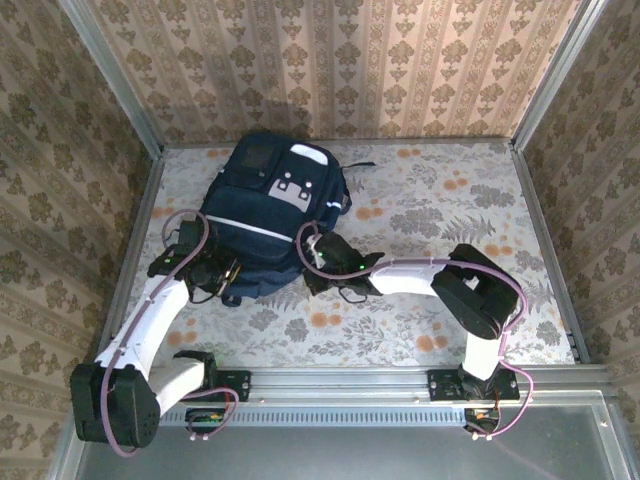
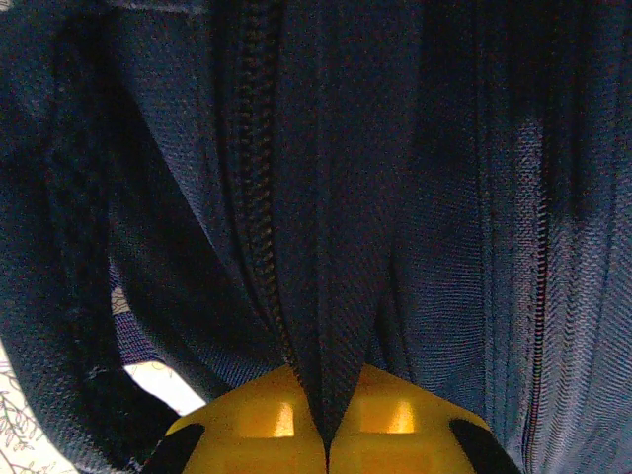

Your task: Pack the student bag

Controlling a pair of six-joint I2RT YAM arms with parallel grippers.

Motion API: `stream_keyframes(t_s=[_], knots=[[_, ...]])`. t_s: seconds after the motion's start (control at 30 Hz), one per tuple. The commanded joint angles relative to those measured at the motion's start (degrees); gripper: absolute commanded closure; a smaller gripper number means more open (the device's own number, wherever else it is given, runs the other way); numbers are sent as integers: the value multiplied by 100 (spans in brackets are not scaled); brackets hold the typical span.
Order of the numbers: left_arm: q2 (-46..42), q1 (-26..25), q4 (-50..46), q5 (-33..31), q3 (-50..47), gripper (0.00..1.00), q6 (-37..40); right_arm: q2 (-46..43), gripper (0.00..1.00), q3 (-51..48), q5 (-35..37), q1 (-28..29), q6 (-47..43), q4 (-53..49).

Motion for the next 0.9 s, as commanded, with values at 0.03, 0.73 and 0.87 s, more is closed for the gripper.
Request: stream_keyframes(t_s=[0.03,0.73,0.87], knots=[[-167,38,152,-240,151,100,180,-187,100,-165,419,-423,435,-250],[1598,-2443,1001,-150,1066,100,1066,-2652,48,-1457,3076,-892,622,-995],[2320,-3006,1035,259,1715,100,1554,-3725,48,-1743,3854,-918,304,-1197]])
